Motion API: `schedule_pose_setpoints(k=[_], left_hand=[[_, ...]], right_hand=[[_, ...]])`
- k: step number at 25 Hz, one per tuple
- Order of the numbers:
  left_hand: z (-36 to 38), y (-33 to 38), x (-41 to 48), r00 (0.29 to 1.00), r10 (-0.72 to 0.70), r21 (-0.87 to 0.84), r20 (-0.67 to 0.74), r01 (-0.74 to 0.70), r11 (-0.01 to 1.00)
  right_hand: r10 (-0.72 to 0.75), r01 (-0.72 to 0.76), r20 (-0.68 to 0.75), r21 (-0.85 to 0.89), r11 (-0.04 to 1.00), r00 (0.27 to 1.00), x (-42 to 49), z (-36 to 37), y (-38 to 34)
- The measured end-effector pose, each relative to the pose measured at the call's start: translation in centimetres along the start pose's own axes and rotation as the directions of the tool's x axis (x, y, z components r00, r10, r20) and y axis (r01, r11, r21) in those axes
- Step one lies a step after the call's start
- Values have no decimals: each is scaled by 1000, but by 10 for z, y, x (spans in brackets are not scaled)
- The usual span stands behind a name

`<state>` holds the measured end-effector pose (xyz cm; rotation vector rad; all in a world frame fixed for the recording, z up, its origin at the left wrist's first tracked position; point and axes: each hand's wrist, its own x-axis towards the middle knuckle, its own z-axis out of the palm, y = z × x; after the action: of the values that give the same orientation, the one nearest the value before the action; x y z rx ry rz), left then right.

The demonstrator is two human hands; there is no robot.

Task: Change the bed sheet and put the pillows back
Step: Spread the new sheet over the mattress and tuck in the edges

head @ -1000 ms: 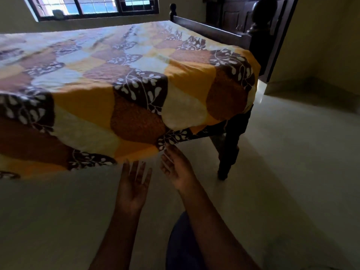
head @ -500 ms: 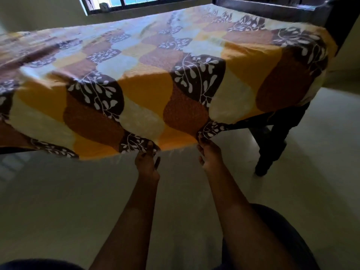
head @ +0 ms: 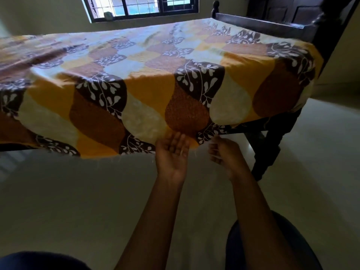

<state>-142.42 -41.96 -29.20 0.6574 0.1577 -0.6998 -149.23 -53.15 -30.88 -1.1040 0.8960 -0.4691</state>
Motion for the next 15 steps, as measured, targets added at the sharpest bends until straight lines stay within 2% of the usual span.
schedule_pose_setpoints(k=[4, 7, 12, 15], left_hand=[[9, 7, 12, 992, -11, -185, 122, 34, 982], [8, 3, 19, 982, 11, -322, 190, 51, 945], [46, -3, 40, 961, 92, -420, 259, 26, 907], [52, -8, 47, 985, 111, -302, 129, -67, 951]], right_hand=[[-155, 150, -13, 338, 929, 988, -15, 3, -20], [-137, 42, 116, 591, 806, 984, -22, 6, -34], [-171, 19, 168, 658, 753, 971, -25, 6, -48], [-163, 10, 168, 666, 746, 972, -24, 5, -46]])
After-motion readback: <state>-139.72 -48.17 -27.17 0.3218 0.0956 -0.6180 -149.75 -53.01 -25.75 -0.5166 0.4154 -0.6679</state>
